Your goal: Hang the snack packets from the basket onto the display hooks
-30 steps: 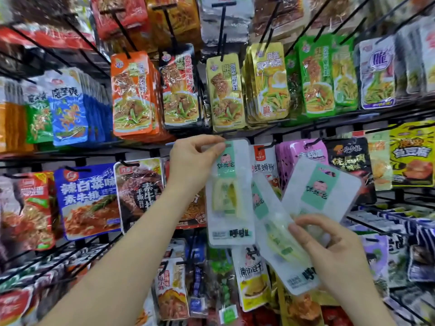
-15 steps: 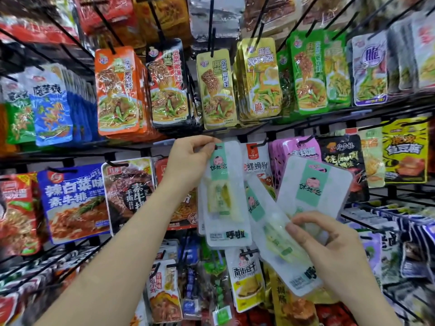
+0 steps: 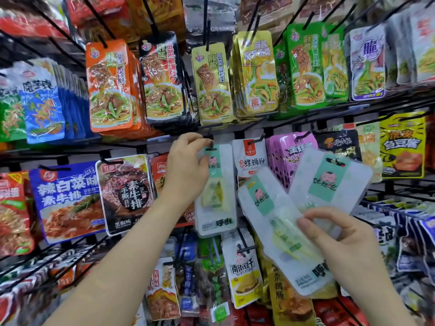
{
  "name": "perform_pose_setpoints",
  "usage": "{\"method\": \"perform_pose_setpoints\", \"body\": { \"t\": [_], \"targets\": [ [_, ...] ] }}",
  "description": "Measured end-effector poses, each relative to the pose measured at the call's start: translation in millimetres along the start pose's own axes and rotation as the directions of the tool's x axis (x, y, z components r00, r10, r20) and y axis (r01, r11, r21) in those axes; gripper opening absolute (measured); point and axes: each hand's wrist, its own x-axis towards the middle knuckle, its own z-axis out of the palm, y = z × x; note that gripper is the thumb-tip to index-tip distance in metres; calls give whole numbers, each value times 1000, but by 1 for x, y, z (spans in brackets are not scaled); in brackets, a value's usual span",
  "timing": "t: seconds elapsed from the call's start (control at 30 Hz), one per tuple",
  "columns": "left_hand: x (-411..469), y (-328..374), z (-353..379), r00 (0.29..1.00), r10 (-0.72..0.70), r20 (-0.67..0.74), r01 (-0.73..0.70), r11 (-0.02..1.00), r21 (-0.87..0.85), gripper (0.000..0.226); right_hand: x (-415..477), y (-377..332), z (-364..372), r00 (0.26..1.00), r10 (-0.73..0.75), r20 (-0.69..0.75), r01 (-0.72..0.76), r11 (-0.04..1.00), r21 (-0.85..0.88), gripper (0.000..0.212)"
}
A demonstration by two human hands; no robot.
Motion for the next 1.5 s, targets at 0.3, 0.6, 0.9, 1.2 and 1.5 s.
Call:
{"method": "perform_pose_setpoints", "body": {
  "t": [0.3, 0.6, 0.9, 1.2, 1.5],
  "targets": [
    [-32, 17, -10, 983, 131, -126, -129, 991, 23, 33, -2, -2, 6, 998, 63, 7, -63, 983, 171, 2],
    [-59, 46, -21, 831, -296, 470, 555, 493, -670, 24, -6, -7, 22, 995, 6, 98, -27, 975, 221, 7],
    [-62, 25, -60, 819, -53, 571, 536, 425, -729, 12, 6, -16, 20, 975, -97, 199, 79, 992, 97, 30],
    [-89, 41, -50, 860, -136, 491, 420, 734, -533, 17, 15, -33, 52, 950, -204, 236, 160, 968, 193, 48],
    [-78, 26, -61, 887, -246, 391, 425, 764, -485, 20, 81, -54, 101, 958, -213, 192, 198, 976, 96, 15]
  ]
}}
